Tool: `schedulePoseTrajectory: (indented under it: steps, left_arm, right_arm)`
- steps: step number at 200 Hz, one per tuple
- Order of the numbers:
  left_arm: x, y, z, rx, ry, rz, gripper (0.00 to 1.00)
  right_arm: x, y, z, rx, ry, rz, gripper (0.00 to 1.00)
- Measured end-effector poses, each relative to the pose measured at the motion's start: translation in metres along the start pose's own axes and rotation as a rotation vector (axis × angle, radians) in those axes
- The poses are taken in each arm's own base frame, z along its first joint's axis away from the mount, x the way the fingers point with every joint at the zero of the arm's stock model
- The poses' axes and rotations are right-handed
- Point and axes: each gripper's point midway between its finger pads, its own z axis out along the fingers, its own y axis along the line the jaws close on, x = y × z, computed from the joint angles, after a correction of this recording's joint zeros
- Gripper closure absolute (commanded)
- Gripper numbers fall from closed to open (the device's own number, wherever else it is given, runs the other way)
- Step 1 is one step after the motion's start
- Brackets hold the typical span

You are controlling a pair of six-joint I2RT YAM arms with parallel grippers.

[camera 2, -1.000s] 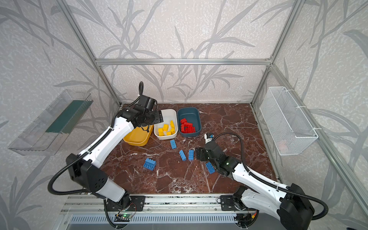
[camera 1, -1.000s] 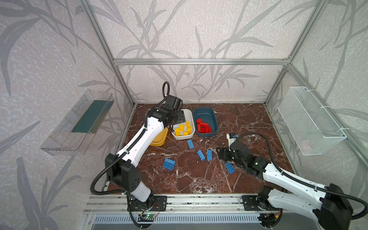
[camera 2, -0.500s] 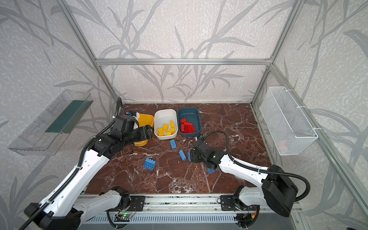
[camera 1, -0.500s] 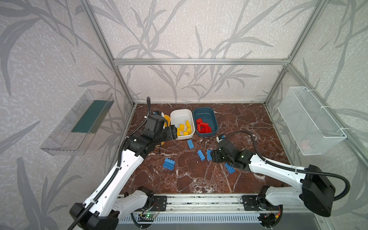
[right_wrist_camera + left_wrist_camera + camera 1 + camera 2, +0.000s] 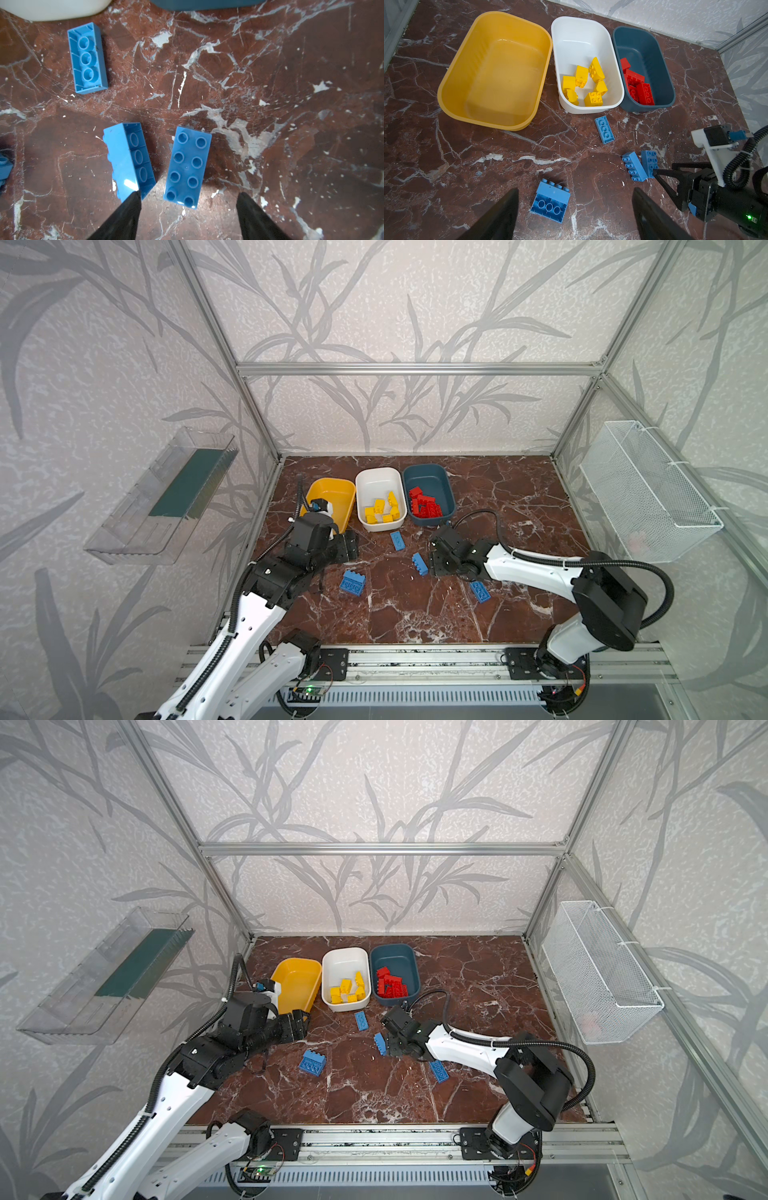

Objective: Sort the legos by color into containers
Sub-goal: 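Withdraw the left gripper while the right gripper lowers over the blue bricks, then close the right gripper on a blue 2x4 brick and lift it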

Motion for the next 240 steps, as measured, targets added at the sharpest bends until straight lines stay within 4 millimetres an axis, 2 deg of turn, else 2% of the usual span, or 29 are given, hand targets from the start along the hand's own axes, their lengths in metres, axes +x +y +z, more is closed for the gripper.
schedulePoseTrajectory:
  steps: [104,130,144,177,214,240]
  left_arm:
    - [-0.003,0.000,-0.010,0.019,-0.039,0.021,0.15]
    - [-0.004,-0.001,-0.010,0.020,-0.039,0.022,0.15]
    - [-0.004,0.000,-0.010,0.019,-0.039,0.022,0.15]
    - [-0.004,0.000,-0.012,0.021,-0.045,0.022,0.15]
    - [-0.006,0.001,-0.013,0.015,-0.056,0.020,0.15]
    - [-0.009,0.004,-0.021,0.013,-0.089,0.012,0.15]
  right_arm:
    - [0.023,-0.002,0.028,0.063,0.124,0.018,0.49]
    - [0.019,0.003,0.030,0.064,0.127,0.020,0.54]
    - [0.018,0.004,0.032,0.066,0.128,0.019,0.61]
    - [0.019,0.006,0.031,0.067,0.127,0.011,0.75]
    - [0.023,0.008,0.026,0.071,0.131,-0.018,0.77]
    - [0.020,0.014,0.009,0.052,0.123,-0.082,0.78]
